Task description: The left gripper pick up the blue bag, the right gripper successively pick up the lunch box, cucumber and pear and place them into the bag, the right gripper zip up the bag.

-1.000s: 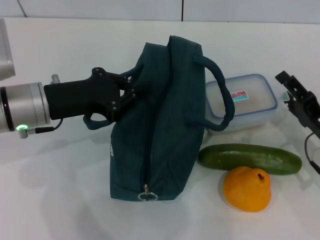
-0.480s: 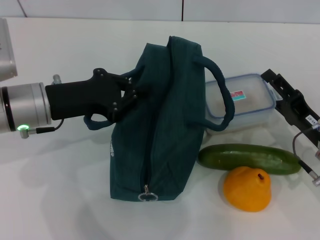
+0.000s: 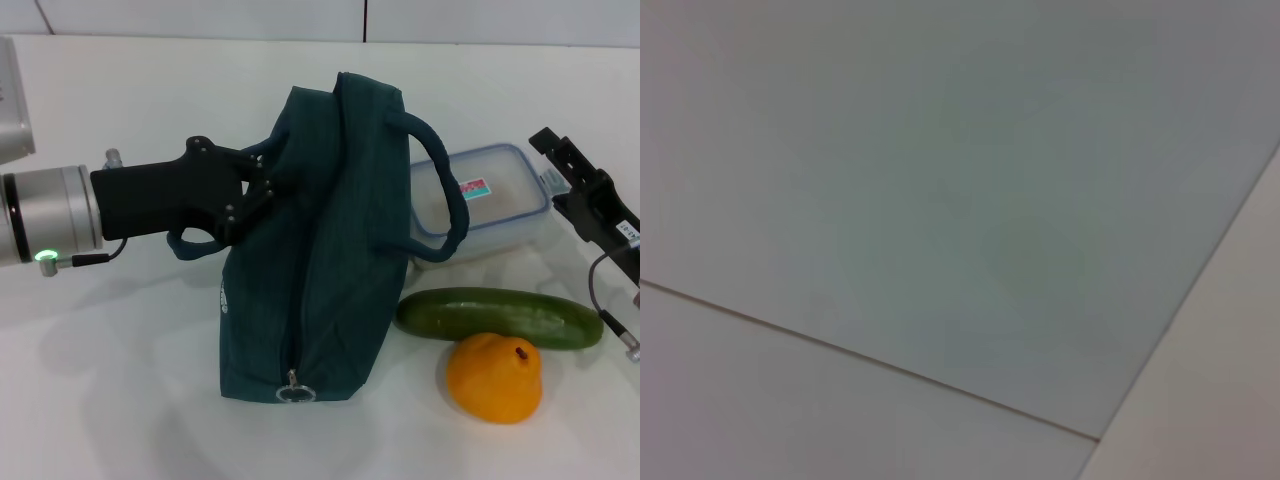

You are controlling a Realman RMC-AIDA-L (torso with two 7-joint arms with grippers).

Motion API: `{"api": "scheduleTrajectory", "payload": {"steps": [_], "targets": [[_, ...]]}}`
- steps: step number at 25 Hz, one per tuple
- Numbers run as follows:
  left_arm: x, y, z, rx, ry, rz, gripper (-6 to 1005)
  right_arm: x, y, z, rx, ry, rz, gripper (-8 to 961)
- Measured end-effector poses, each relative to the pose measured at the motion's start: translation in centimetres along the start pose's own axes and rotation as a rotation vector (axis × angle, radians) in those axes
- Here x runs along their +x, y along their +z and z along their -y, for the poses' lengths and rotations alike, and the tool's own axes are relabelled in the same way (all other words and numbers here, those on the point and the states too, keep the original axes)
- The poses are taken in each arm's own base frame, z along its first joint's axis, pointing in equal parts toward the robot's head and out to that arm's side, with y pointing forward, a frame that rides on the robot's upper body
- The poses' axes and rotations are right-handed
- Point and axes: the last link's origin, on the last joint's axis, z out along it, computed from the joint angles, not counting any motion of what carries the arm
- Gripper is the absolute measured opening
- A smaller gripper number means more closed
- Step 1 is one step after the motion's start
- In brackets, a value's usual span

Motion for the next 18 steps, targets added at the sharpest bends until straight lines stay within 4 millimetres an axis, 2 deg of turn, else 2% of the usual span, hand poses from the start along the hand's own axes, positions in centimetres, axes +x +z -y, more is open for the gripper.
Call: {"api": "scheduleTrajectory", "payload": {"steps": [13, 18], "targets": [[-0.04, -0.04, -0.01, 0.001, 0.001, 0.000, 41, -0.37, 0.62, -0.05, 0.011, 0.007, 0.012, 854], [-0.20, 0.08, -0.05, -0.002, 0.001, 0.001, 41, -0.42, 0.98, -0.03, 0.019, 0.001, 0.001, 632]]}}
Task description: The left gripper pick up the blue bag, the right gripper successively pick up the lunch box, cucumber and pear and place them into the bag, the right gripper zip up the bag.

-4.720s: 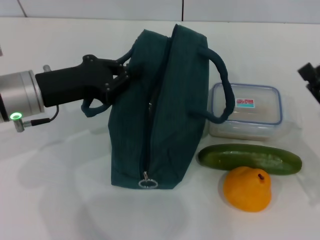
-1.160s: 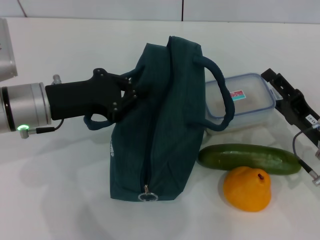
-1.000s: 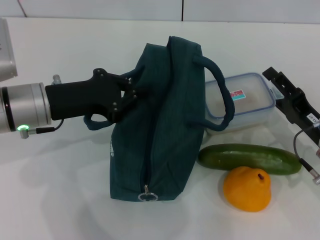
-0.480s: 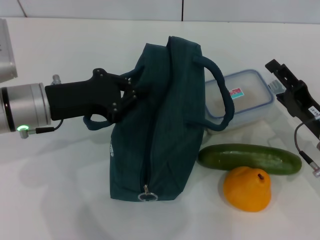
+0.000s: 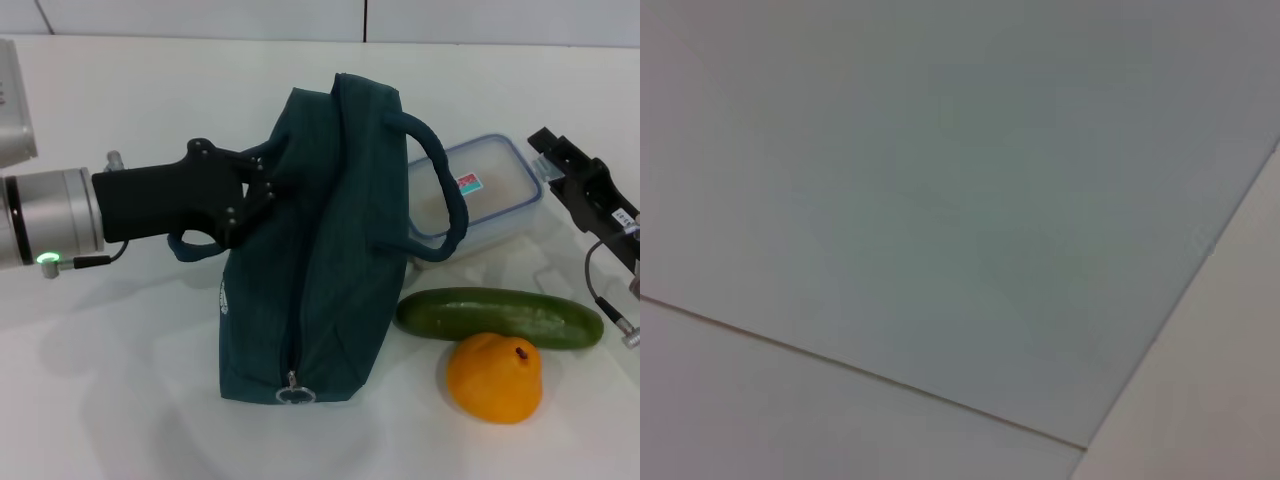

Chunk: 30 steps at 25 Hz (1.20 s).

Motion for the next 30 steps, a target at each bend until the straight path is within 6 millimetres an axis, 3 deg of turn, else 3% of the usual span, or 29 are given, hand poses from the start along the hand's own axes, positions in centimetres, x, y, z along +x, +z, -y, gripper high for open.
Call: {"api": "scheduleTrajectory", "payload": {"steps": [6, 30], "targets": [[-0.2, 0.2, 0.0, -0.005, -0.004, 0.001, 41, 0.0, 0.3, 0.2, 0.022, 0.006, -0.009, 433], [0.0, 0.4, 0.1, -0.010, 0.016, 0.000, 41, 0.1, 2.7, 0.2, 0.092, 0.008, -0.059, 319]]}}
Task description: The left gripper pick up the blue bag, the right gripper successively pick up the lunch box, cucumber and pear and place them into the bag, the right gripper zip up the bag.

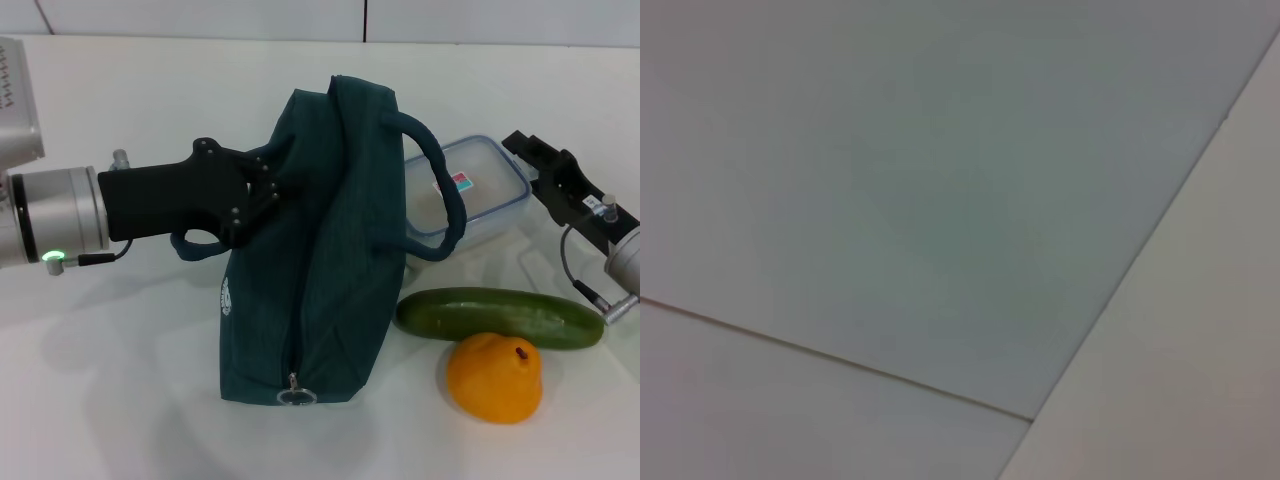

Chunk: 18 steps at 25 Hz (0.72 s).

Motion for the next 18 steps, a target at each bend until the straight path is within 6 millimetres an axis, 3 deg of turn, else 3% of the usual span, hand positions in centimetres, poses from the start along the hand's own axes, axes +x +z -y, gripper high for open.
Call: {"api": "scheduleTrajectory", "payload": {"steps": [18], "targets": [[-0.04, -0.13, 0.08, 0.004, 0.012, 0.002, 40, -0.06, 0.93, -0.66, -0.007, -0.028, -0.014, 251]]}}
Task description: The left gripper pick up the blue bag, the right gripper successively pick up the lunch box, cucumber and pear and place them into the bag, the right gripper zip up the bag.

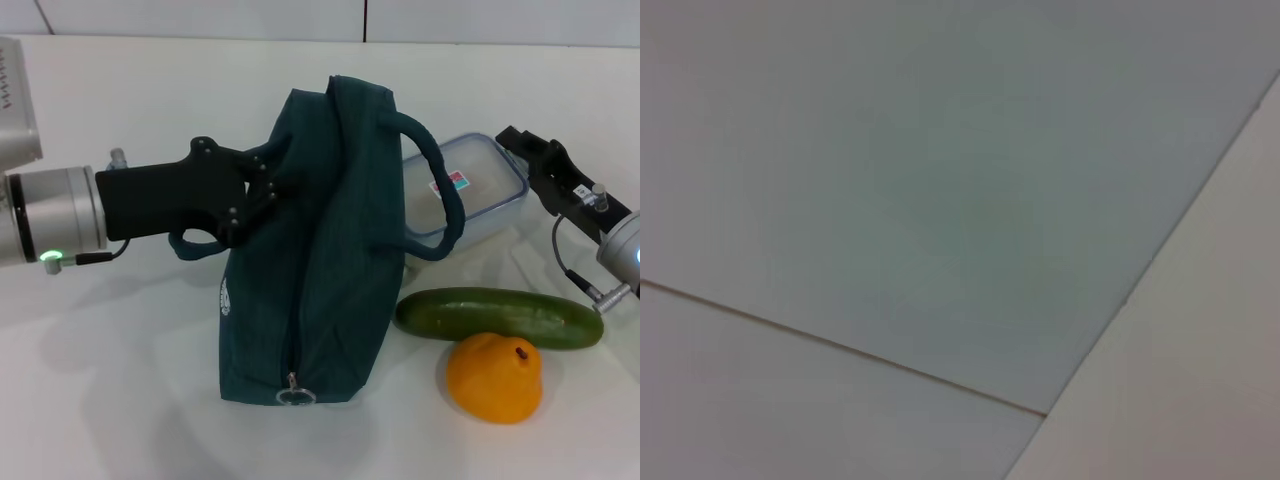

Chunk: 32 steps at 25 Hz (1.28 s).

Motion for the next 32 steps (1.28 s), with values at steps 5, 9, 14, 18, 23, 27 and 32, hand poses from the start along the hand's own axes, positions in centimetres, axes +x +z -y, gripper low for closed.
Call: {"api": "scheduleTrajectory", "payload": {"steps": [5, 9, 14, 18, 23, 27, 32], "targets": [[0.0, 0.0, 0.0, -0.002, -0.002, -0.002, 40, 0.0, -0.1, -0.1, -0.011, -0.024, 0.003, 232], [0.2, -0.1, -0.1, -0.002, -0.011, -0.016, 40, 0.1, -0.2, 0.0, -0.006, -0.033, 0.000, 217], [0.8, -0.4, 0.1, 0.009, -0.045, -0.061, 40, 0.4, -0.5, 0.0, -0.021, -0.105, -0.025, 101], [1.3, -1.2, 0.3, 0.033, -0.074, -0.117, 40, 0.0, -1.4, 0.2, -0.045, -0.217, 0.001, 110], [1.4, -1.6, 0.7, 0.053, -0.141, -0.152, 40, -0.5, -2.6, -0.1, -0.107, -0.381, 0.051, 121], [1.5, -2.0, 1.2, 0.078, -0.209, -0.172, 40, -0.6, -3.0, -1.0, -0.172, -0.494, 0.087, 131], [1.9, -2.0, 1.6, 0.081, -0.242, -0.183, 40, -1.2, -3.8, -2.1, -0.259, -0.557, 0.136, 142]]}}
